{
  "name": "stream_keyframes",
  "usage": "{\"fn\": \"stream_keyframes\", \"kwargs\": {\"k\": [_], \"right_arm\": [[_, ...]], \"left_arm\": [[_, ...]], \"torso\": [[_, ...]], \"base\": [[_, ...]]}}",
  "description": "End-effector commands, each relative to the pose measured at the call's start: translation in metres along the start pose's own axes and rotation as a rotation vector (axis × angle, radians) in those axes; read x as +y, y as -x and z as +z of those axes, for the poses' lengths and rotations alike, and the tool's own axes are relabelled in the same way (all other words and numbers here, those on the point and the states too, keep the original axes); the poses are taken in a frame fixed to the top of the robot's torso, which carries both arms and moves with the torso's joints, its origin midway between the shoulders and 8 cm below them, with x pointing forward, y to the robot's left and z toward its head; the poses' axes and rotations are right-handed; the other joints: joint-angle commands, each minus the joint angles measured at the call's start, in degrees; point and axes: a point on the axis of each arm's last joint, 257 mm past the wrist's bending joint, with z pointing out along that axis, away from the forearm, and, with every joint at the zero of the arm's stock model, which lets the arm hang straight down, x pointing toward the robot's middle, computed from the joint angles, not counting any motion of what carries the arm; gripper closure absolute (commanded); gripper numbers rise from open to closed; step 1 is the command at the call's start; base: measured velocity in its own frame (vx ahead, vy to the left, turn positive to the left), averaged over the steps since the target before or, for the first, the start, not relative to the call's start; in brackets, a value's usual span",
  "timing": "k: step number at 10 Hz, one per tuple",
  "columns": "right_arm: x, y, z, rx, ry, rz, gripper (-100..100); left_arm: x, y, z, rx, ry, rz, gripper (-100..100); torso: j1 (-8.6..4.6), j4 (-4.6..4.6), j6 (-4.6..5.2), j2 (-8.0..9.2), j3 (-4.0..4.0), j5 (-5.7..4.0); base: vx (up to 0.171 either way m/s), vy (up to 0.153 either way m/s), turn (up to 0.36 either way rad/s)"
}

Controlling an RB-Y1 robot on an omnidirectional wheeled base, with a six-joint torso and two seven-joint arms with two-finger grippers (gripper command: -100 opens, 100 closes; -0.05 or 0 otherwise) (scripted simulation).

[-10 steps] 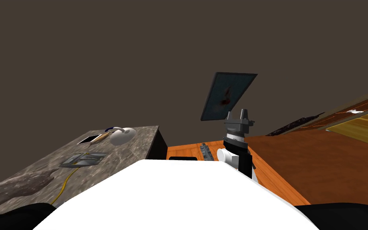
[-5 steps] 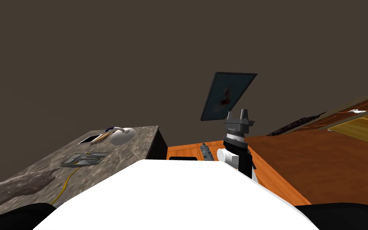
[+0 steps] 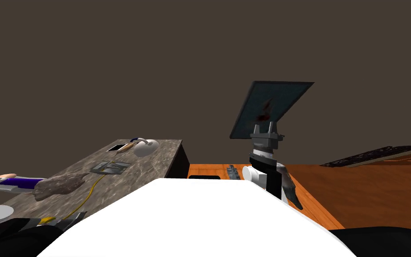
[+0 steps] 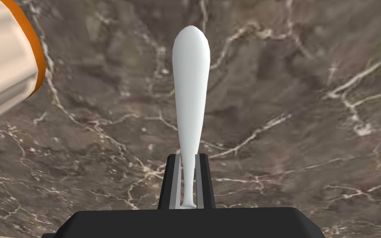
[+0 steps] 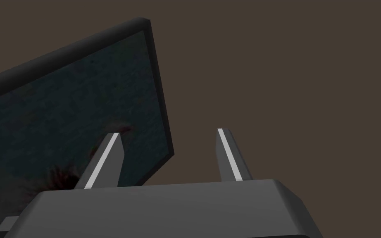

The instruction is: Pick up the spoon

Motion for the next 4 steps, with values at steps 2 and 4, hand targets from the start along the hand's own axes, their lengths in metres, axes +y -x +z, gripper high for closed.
{"fn": "stream_keyframes", "kwargs": {"k": [2,4], "right_arm": [[0.0,-0.0001,0.0,0.0,0.0,0.0,0],[0.0,-0.0001,0.0001,0.0,0.0,0.0,0]], "left_arm": [[0.013,-0.0032,-0.0112,0.003,-0.01,0.04,100],[0.0099,-0.0023,-0.0081,0.002,-0.007,0.029,0]], "torso": [[0.02,0.01,0.07,0.08,0.04,0.01],[0.08,0.03,0.03,0.19,0.1,0.04]], "base": [[0.039,-0.014,0.101],[0.01,-0.004,0.023]]}}
